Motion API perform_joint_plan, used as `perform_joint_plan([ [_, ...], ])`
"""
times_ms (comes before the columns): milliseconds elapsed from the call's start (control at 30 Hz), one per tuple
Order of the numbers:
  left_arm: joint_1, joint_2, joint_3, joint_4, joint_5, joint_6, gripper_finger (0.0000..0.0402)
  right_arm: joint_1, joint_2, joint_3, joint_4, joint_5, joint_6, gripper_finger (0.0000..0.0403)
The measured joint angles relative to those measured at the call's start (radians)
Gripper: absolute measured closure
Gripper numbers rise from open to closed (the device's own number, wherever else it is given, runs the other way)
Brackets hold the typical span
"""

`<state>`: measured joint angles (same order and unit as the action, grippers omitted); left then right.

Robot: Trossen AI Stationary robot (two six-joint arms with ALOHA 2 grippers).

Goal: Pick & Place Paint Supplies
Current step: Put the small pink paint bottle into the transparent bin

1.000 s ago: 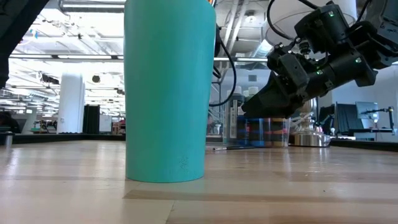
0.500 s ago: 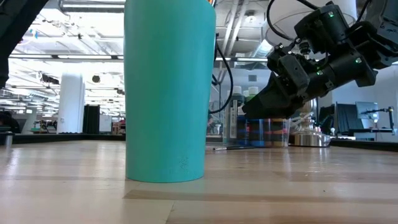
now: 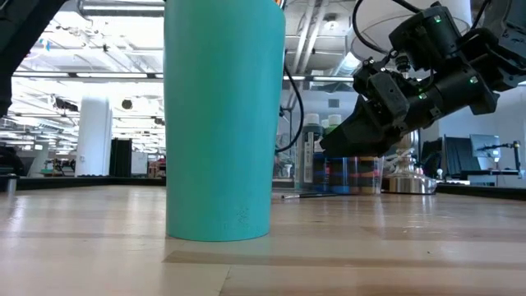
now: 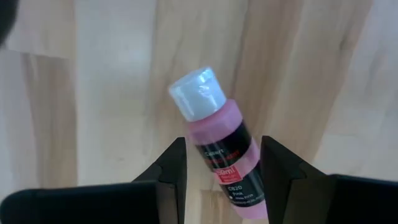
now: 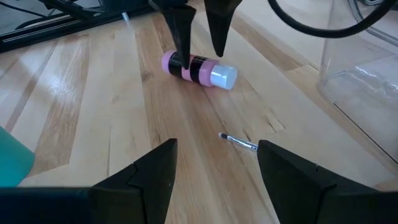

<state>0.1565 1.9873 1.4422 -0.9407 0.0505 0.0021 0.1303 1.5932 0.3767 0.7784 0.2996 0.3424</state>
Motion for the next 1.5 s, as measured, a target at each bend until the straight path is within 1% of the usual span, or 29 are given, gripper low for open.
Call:
perform_joint_plan([
  [233, 0.016, 0.01, 0.001, -0.012, -0.001, 0.0, 0.0304, 0.0, 0.0, 0.0, 0.0, 0.0, 0.0, 0.0187],
  [500, 0.013, 0.078, -0.001, -0.067, -0.026, 0.018, 0.0314, 0.0, 0.0, 0.0, -0.011, 0.0, 0.01, 0.0187],
  [700, 0.027, 0.078, -0.001, -0.127, -0.043, 0.024, 0.032, 0.0, 0.0, 0.0, -0.016, 0.0, 0.01, 0.0187],
  [933, 0.028, 0.078, 0.0, -0.147, -0.043, 0.071, 0.0309, 0.0, 0.0, 0.0, -0.015, 0.0, 0.01, 0.0187],
  [1133, 0.028, 0.078, 0.0, -0.211, -0.043, 0.079, 0.0304, 0.0, 0.0, 0.0, -0.015, 0.001, 0.008, 0.0187],
  [1500, 0.01, 0.076, 0.0, -0.217, -0.043, 0.125, 0.0311, 0.0, 0.0, 0.0, -0.015, 0.001, 0.007, 0.0187],
])
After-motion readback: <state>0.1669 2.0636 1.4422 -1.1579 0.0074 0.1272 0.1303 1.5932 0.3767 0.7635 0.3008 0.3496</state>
